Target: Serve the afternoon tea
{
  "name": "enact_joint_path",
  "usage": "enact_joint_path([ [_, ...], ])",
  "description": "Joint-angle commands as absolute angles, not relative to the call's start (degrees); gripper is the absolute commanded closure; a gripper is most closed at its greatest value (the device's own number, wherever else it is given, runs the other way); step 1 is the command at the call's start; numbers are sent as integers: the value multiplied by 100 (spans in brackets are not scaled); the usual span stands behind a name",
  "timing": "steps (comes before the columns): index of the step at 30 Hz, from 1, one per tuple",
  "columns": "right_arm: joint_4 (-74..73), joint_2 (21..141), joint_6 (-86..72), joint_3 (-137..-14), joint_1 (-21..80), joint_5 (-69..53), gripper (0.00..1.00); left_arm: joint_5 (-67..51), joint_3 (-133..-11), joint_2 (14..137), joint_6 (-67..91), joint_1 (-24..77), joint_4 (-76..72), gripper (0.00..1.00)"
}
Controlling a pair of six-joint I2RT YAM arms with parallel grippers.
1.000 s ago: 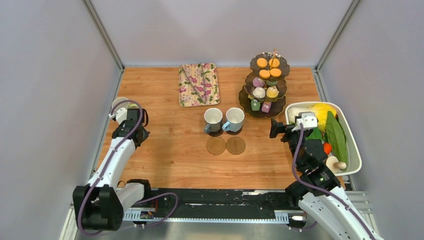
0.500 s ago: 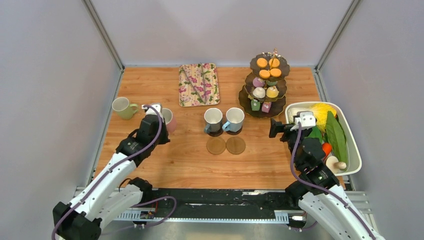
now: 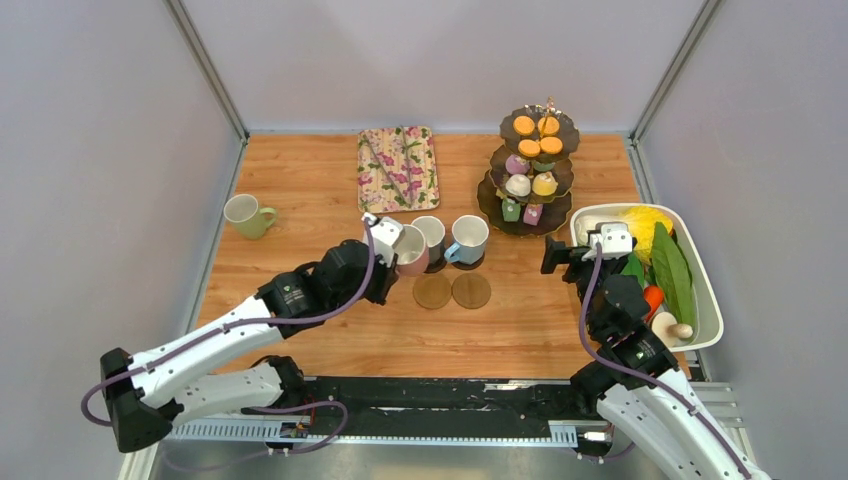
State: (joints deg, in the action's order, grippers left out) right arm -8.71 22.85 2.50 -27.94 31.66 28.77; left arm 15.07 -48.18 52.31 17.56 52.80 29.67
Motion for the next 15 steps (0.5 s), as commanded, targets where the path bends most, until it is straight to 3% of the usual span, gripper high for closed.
enact_joint_path([
  [1, -690, 2292, 347, -2760, 3147, 3073, 0, 1370, -5295, 5483, 1515, 5816, 1932, 100],
  [8, -709, 2275, 360, -2755, 3149, 3109, 0, 1198, -5058, 6240, 1663, 6254, 852, 100],
  [15, -711, 2294, 352, -2750, 3153, 3095, 0, 1761, -5057, 7254, 1631, 6532, -39, 100],
])
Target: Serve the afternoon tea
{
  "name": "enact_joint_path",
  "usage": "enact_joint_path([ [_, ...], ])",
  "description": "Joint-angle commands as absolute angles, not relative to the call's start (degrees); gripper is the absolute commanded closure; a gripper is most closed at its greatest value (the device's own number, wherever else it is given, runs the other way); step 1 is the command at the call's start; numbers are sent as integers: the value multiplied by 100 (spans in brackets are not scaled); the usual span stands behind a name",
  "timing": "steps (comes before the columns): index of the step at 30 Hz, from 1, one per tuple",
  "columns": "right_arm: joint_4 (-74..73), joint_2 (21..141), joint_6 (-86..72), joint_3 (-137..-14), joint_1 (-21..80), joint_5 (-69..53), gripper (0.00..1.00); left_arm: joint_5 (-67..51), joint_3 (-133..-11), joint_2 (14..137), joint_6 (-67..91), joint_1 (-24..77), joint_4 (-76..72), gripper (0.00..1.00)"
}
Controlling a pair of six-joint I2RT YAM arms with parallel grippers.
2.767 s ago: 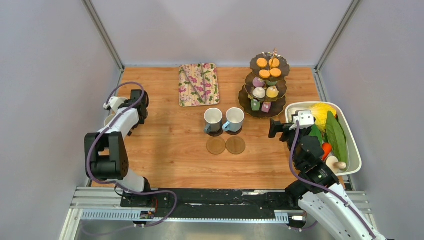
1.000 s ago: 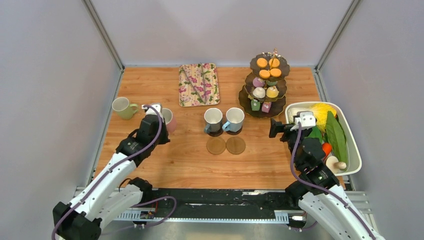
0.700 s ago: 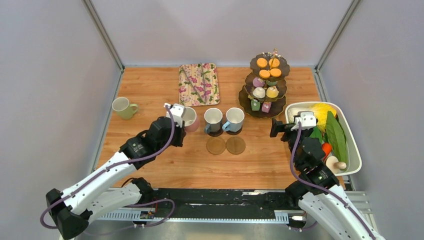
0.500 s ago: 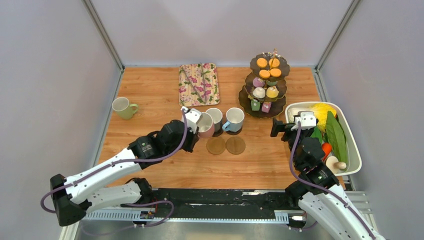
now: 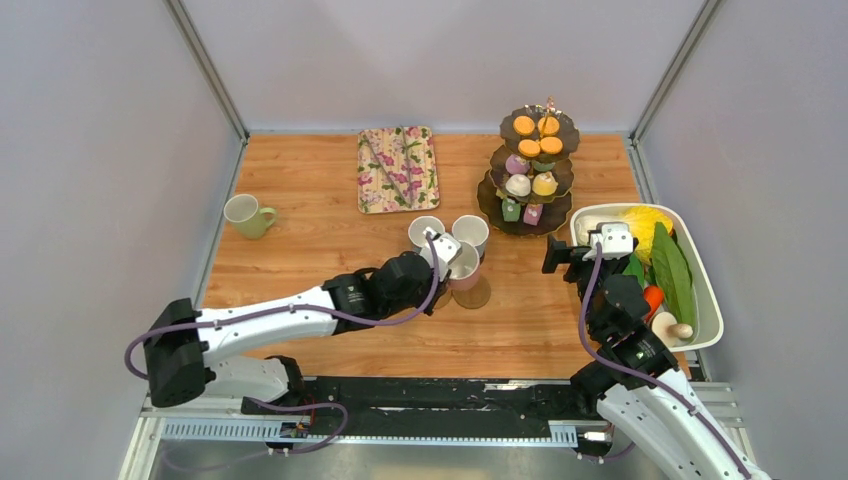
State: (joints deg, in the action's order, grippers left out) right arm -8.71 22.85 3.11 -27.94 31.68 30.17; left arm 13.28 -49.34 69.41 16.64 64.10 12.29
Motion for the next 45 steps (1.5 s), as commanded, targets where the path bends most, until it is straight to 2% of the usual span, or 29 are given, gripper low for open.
enact_joint_path([
  [1, -716, 2294, 352, -2743, 3155, 3099, 0, 1824, -5056, 7450, 1658, 6540, -116, 100],
  [16, -712, 2293, 334, -2734, 3149, 3031, 0, 1794, -5231, 8873, 1852, 6680, -574, 100],
  [26, -712, 2276, 334, -2738, 3151, 3023, 0, 1814, -5297, 9200, 1922, 6680, -654, 100],
  [32, -712, 2292, 334, -2735, 3143, 3017, 0, 1913, -5301, 9274, 1940, 6680, -647, 96],
  [37, -717, 2285, 342, -2738, 3152, 3021, 0, 2028, -5293, 9246, 1957, 6680, -595, 83],
  [42, -712, 2282, 343, -2734, 3148, 3013, 0, 2146, -5266, 9161, 1968, 6688, -511, 62],
  [45, -712, 2284, 342, -2733, 3147, 3012, 0, 2145, -5258, 9097, 1985, 6695, -468, 55],
])
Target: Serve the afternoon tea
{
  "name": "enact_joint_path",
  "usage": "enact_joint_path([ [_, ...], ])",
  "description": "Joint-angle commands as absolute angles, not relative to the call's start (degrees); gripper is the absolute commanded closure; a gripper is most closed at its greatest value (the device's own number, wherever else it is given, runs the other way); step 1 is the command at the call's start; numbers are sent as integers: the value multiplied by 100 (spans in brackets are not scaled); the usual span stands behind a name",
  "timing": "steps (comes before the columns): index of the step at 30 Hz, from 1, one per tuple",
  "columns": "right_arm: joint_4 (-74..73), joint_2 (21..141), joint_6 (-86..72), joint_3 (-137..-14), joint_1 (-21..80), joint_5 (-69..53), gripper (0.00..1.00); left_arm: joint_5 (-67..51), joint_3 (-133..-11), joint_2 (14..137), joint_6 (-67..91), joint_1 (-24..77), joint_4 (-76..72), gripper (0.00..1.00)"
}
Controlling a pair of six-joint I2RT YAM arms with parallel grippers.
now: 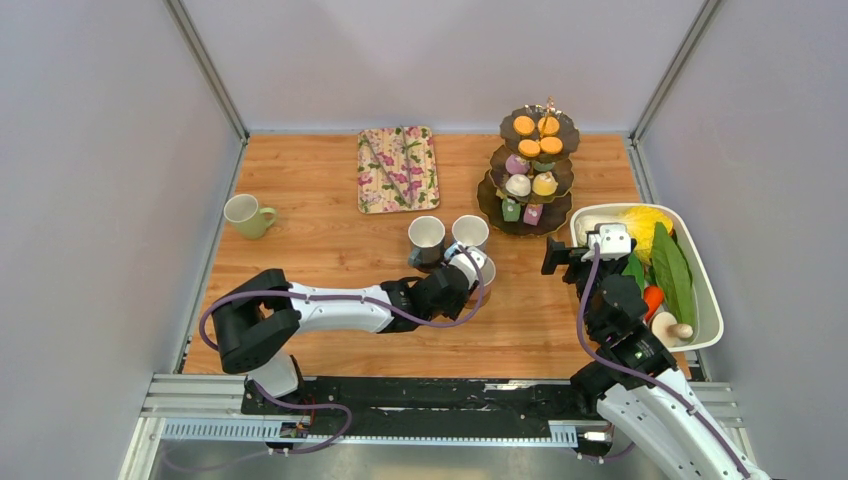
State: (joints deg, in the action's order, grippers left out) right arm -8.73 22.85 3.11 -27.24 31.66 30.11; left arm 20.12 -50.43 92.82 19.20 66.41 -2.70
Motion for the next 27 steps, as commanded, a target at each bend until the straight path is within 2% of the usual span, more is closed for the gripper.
enact_joint_path([
  [1, -712, 2284, 341, -2741, 3151, 3015, 0, 2131, -5252, 9079, 1986, 6708, -455, 51],
  [5, -712, 2268, 343, -2735, 3145, 3020, 0, 2053, -5264, 8929, 2037, 6745, -319, 31],
  [7, -713, 2259, 343, -2738, 3151, 3037, 0, 2021, -5263, 8766, 2148, 6764, -178, 28],
  [15, -713, 2259, 343, -2742, 3153, 3050, 0, 2351, -5313, 7439, 2507, 6768, 726, 23],
  [20, -712, 2276, 343, -2747, 3155, 3041, 0, 3243, -5836, 6911, 2401, 6714, 1652, 20],
  [27, -714, 2259, 333, -2769, 3149, 3001, 0, 3337, -6089, 6650, 2619, 5492, 2249, 14],
])
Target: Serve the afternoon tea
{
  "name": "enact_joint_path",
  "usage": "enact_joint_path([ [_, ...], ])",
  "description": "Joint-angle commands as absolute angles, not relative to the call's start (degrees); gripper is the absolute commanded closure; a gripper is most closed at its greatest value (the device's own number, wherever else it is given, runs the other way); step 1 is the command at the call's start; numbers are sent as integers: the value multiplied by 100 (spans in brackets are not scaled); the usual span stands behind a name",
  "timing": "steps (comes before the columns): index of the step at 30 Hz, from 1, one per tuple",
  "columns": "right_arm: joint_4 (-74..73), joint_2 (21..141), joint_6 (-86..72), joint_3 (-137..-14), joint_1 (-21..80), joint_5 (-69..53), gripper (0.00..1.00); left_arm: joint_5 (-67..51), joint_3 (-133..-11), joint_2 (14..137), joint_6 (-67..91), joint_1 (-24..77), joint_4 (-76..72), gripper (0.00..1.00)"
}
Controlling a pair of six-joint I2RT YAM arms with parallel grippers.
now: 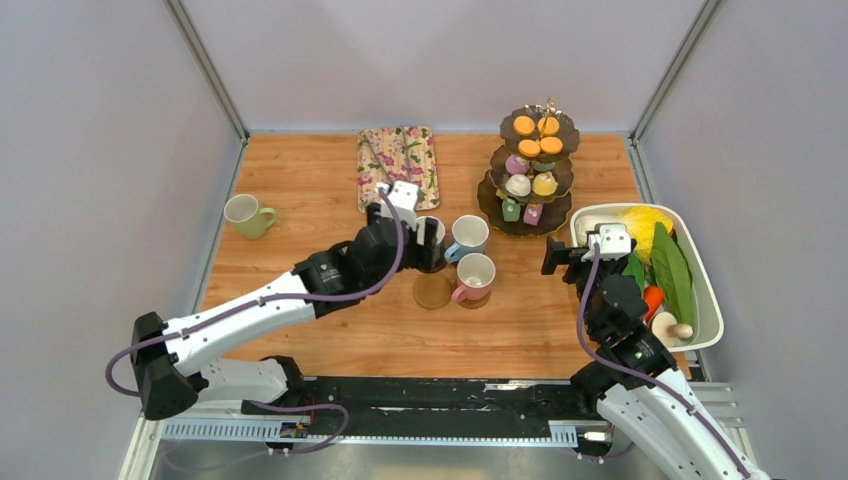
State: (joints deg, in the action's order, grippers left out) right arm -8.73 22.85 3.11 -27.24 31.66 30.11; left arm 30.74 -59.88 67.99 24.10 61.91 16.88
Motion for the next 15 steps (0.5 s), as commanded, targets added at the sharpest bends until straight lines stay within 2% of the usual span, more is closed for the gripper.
enact_joint_path([
  [1, -712, 2254, 328, -2769, 3147, 3005, 0, 3312, -6097, 6633, 2735, 5130, 2263, 11],
  [5, -714, 2200, 319, -2772, 3148, 3002, 0, 3325, -6090, 6716, 3153, 4029, 2427, 1],
  [10, -714, 2163, 295, -2780, 3147, 2937, 0, 3322, -6159, 7076, 3703, 2591, 2563, 0],
  [15, -712, 2107, 265, -2775, 3150, 2853, 0, 3305, -6210, 7738, 4385, 1562, 2396, 0],
])
